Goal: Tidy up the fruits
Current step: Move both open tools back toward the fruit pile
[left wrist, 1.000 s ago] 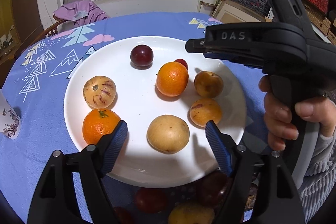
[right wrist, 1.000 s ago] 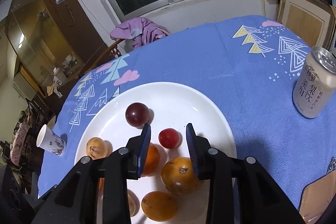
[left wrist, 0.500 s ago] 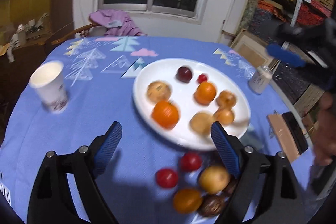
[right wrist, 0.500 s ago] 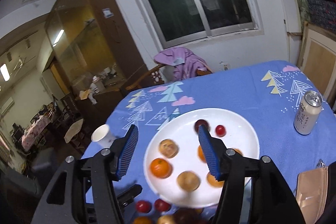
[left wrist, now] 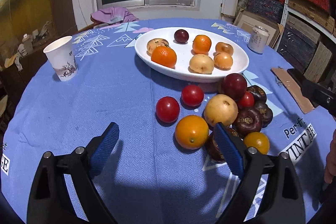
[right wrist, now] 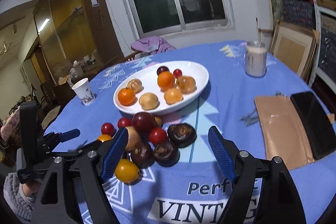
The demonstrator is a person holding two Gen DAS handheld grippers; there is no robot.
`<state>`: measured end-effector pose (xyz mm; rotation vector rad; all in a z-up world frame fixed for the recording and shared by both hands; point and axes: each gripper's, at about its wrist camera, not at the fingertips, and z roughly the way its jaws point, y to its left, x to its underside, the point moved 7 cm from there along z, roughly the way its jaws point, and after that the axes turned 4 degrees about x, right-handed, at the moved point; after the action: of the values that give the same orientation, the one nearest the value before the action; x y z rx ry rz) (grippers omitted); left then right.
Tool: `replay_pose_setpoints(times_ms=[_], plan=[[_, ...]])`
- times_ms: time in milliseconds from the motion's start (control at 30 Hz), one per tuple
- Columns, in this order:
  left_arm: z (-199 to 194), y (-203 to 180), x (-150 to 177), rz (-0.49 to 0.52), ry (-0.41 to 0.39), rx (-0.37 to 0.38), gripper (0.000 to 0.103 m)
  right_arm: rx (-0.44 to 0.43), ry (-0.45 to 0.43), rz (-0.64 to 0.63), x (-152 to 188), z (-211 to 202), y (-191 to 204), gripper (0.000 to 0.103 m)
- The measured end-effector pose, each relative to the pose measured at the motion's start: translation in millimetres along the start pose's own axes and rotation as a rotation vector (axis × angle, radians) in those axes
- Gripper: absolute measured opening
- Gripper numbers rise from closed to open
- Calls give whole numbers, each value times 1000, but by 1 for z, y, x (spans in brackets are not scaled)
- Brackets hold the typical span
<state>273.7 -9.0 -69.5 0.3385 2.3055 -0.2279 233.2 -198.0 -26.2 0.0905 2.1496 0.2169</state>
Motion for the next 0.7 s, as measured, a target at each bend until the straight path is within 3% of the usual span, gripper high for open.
replay_pose_setpoints(times_ms=[267, 400, 533, 600, 700], plan=[[13, 15, 3, -56, 61, -7, 95, 24, 24, -71, 11, 10, 14, 82], [-3, 35, -1, -43, 34, -114, 95, 32, 51, -77, 16, 17, 16, 82], [-13, 49, 4, -116, 30, -51, 95, 21, 52, -83, 17, 16, 18, 82], [-17, 40, 4, -85, 6, -33, 95, 16, 52, -98, 18, 16, 21, 82], [-12, 24, 7, 7, 2, -68, 95, 19, 54, -141, 23, 17, 28, 82]])
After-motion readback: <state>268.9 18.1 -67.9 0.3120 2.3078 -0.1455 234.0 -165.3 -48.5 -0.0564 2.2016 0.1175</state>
